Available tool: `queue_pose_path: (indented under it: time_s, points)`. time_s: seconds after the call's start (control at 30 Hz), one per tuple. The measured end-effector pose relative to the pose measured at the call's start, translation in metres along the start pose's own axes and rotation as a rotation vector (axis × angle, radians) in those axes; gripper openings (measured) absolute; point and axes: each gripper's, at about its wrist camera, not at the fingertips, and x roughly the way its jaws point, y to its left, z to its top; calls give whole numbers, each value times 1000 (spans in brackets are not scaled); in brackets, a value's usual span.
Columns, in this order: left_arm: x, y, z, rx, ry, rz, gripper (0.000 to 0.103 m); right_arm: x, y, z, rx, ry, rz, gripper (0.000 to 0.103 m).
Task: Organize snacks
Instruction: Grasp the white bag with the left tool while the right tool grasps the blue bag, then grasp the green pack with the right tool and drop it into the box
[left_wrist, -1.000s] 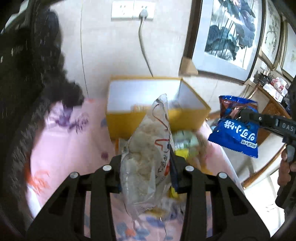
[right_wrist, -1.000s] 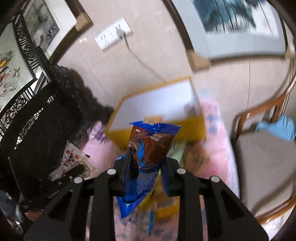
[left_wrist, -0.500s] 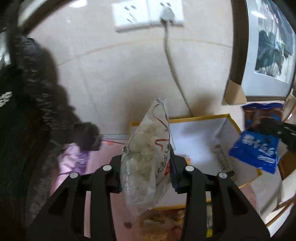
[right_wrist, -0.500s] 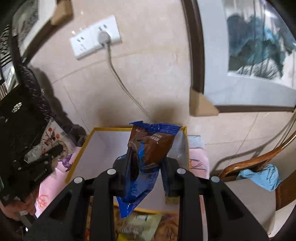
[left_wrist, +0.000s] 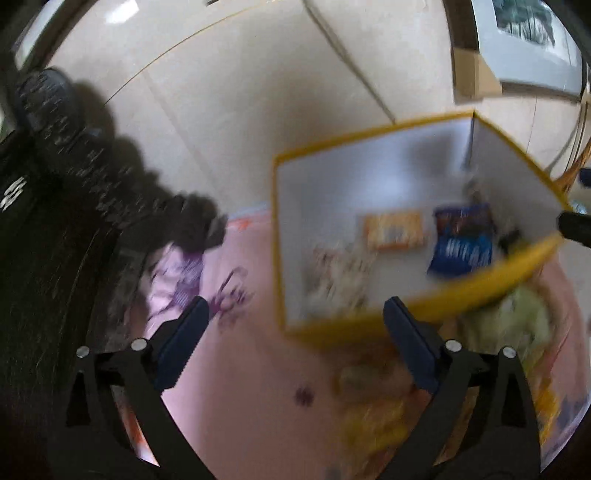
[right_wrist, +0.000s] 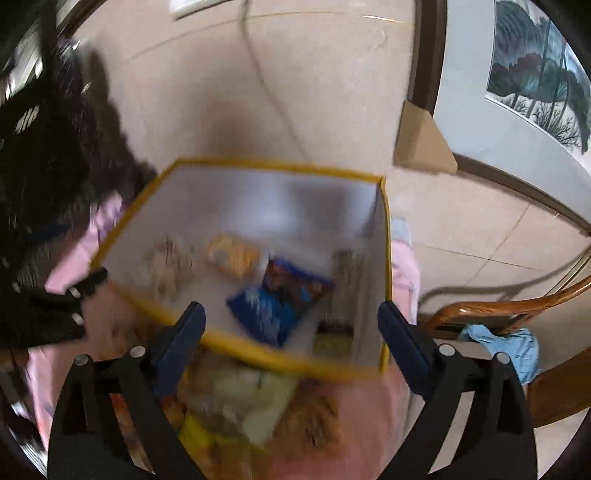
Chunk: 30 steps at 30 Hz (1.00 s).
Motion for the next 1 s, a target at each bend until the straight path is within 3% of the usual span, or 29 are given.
queue_pose_path:
  time_s: [0.17,0.3,0.37,0.5,0.53,0.57,0.6,0.63,0.7,0.87,1.0]
  points:
    - [-7,-2,-58,-5,55,70,101,8,16,-48,-8,37,-91,101]
    - [18,-22,-87,-38,177,9,101,45,34,-66,12,96,-120,101]
    - [30,-31,-93,-43,198,10,101,63,40,-66,32,121,-127,101]
    - [43,-36,-94,-84,191,-57,101,95,50,-69,58,151,-105,101]
    - [46,-38,-95,-82,183,-70,100,99,52,-70,50,150,-113,97]
    - [48,-38,-98,-88,183,-90,89,101,52,-72,58,133,-116,91]
    - [50,-38,-100,-117,184,-162,77,102,49,-76,108,140,-81,77]
    - [51,-37,-102,-140,191,-213,66,102,45,-78,153,153,-38,75]
    - [48,-38,-101,-141,189,-200,62,96,46,-80,146,148,-57,57]
    - [32,-29,-96,-177,177,-268,47,53,49,-77,128,73,-61,42]
    - [17,-19,-97,-225,161,-299,41,38,45,-81,184,95,5,34]
